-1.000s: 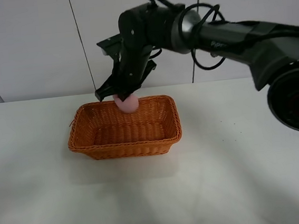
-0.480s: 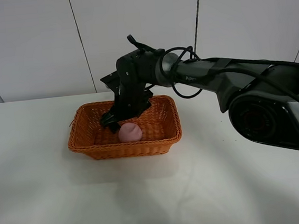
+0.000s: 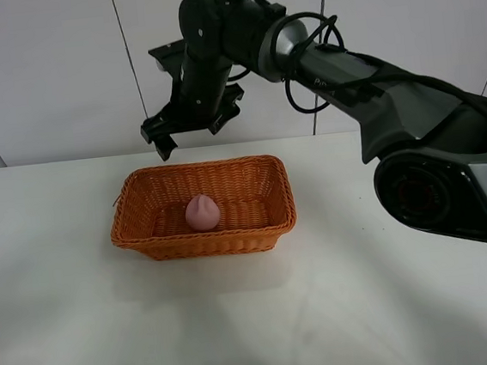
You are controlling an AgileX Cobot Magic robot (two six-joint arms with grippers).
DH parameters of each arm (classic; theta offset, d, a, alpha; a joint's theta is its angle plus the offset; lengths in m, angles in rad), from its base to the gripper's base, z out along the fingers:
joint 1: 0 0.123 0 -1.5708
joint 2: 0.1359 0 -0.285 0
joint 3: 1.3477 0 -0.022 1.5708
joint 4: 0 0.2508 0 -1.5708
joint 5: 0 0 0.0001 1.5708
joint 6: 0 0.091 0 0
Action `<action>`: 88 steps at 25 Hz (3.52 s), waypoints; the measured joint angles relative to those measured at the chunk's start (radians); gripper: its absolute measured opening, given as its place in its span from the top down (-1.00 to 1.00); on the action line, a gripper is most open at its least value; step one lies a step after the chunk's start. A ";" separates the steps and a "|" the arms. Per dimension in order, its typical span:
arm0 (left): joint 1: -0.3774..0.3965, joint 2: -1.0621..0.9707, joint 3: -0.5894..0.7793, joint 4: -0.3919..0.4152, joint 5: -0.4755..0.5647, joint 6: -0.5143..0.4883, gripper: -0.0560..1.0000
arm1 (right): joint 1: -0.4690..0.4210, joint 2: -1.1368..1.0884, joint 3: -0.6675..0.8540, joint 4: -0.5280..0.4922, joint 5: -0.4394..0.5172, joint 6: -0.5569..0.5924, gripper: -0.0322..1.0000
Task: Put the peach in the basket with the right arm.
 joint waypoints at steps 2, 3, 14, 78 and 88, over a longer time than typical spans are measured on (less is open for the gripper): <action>0.000 0.000 0.000 0.000 0.000 0.000 -0.99 | 0.000 -0.003 -0.031 -0.006 0.010 0.002 -0.41; 0.000 0.000 0.000 0.000 0.000 0.000 -0.99 | 0.000 -0.004 -0.034 -0.006 0.012 0.004 -0.41; 0.000 0.000 0.000 0.000 0.000 0.000 -0.99 | -0.129 -0.005 -0.027 -0.015 0.020 0.004 -0.41; 0.000 0.000 0.000 0.000 0.000 0.000 -0.99 | -0.686 -1.909 1.951 0.007 -0.146 -0.093 -0.41; 0.000 0.000 0.000 0.000 0.000 0.000 -0.99 | -0.686 -2.310 2.010 0.007 -0.171 -0.093 -0.41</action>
